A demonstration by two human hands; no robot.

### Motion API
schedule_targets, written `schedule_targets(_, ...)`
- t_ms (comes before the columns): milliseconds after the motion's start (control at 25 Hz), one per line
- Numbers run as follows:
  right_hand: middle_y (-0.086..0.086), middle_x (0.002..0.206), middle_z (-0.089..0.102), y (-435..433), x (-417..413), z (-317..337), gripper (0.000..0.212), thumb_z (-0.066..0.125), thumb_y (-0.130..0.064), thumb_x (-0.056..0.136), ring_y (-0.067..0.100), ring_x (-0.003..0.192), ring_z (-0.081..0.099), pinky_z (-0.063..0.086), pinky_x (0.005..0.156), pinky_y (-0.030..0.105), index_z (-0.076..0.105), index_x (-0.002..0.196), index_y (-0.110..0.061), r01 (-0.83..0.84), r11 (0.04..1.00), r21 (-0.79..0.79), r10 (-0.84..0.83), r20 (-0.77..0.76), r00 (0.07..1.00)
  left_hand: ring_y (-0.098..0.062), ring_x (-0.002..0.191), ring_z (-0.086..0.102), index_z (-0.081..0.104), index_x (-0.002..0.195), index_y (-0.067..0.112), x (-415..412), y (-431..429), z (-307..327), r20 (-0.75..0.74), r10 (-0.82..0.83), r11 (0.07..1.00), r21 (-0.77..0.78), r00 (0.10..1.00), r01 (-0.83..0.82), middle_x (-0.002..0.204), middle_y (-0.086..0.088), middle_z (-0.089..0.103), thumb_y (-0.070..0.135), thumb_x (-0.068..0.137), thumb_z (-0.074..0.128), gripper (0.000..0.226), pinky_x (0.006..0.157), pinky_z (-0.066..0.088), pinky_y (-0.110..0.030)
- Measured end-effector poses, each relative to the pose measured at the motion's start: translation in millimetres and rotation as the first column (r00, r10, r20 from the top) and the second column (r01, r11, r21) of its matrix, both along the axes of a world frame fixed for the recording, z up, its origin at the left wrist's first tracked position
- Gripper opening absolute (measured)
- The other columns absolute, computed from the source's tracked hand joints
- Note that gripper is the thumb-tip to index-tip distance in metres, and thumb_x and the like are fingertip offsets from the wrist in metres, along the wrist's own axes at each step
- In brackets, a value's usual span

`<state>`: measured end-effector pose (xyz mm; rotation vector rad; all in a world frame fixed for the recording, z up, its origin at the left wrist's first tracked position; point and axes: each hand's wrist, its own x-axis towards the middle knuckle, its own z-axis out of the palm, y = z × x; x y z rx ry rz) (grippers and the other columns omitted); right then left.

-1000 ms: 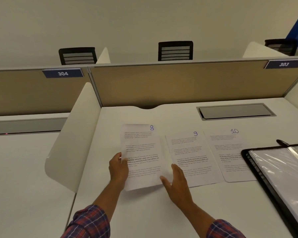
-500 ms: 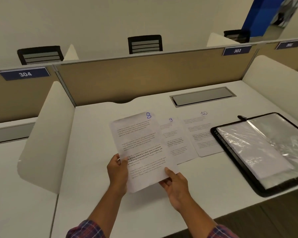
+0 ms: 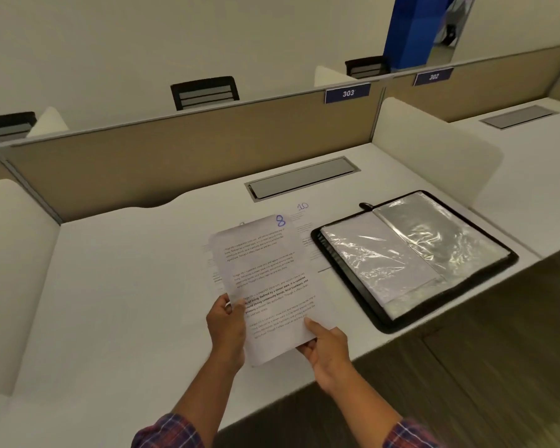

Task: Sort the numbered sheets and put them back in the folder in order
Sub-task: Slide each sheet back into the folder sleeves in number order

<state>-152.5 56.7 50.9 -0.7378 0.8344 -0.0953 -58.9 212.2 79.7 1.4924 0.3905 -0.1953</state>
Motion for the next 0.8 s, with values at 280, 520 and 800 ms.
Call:
schedule_targets(280,0.013,0.119,0.075,-126.3,-55.1,7.9,0.032,0.069,-0.003,0.096,0.033,0.112,0.07,0.062,0.089,0.05,0.066,0.125,-0.014,0.068,0.998,-0.008,-0.067,0.061,0.996,-0.026,0.093,0.074,0.066,0.11,0.029,-53.4,-136.3,9.8,0.009,-0.047,0.999,-0.013,0.999,0.047,0.107,0.004,0.075,0.018,0.103,0.064,0.014,0.083,0.063,-0.049)
schedule_targets(520,0.013,0.123,0.074,-234.2,-88.8,20.1,0.036,0.071,-0.005,0.095,0.032,0.116,0.069,0.062,0.09,0.052,0.064,0.13,-0.013,0.172,0.984,-0.041,-0.168,0.1,0.981,-0.026,0.094,0.073,0.066,0.111,0.031,-80.2,-260.3,13.2,-0.019,-0.165,0.986,-0.032,0.986,0.165,0.106,0.005,0.075,0.021,0.102,0.066,0.013,0.074,0.062,-0.041)
schedule_targets(800,0.011,0.12,0.075,-333.5,-100.6,22.4,0.029,0.068,-0.003,0.097,0.028,0.113,0.07,0.061,0.081,0.04,0.066,0.124,-0.014,0.326,0.944,-0.056,-0.321,0.086,0.943,-0.024,0.095,0.076,0.069,0.116,0.027,-79.9,-381.8,6.5,-0.077,-0.295,0.953,-0.095,0.952,0.288,0.108,0.0,0.078,0.018,0.101,0.067,0.018,0.082,0.065,-0.049)
